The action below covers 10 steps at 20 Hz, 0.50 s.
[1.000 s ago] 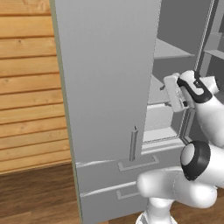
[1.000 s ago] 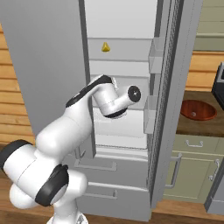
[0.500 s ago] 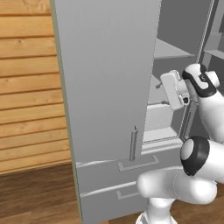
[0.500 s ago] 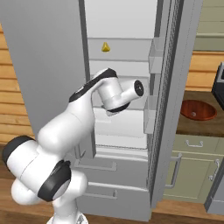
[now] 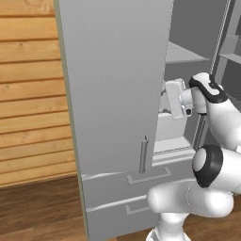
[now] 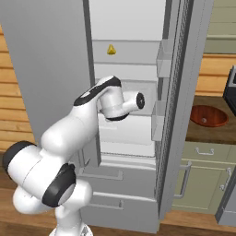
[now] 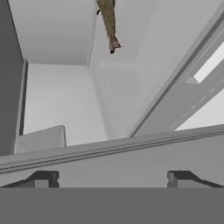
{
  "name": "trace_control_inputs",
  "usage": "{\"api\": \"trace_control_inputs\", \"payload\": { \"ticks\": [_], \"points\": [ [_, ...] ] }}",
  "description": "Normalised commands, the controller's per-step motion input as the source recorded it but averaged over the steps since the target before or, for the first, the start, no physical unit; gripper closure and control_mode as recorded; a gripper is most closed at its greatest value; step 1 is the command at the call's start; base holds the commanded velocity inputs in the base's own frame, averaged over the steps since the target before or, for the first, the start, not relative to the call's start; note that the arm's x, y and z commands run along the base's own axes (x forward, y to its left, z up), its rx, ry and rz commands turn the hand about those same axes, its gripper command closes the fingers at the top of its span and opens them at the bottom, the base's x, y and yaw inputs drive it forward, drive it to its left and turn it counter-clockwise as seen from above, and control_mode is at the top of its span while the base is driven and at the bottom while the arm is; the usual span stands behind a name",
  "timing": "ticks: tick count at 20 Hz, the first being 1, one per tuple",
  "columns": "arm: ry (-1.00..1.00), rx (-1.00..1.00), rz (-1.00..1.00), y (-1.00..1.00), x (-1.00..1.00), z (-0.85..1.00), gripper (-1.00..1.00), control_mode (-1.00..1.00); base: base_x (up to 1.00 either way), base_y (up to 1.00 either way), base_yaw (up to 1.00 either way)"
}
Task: Grab a lemon wedge from the fridge and one ice cube from the ice bowl, and put them in the glass of lemonade.
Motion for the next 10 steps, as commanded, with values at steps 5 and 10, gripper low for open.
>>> {"api": "trace_control_inputs", "payload": {
  "ticks": [5, 10],
  "points": [
    [0.00, 0.13, 0.24, 0.09, 0.00, 0.03, -1.00, -1.00, 0.00, 0.00, 0.00],
    [-0.01, 0.11, 0.13, 0.00, -0.15, 0.21, -1.00, -1.00, 0.00, 0.00, 0.00]
  ]
}}
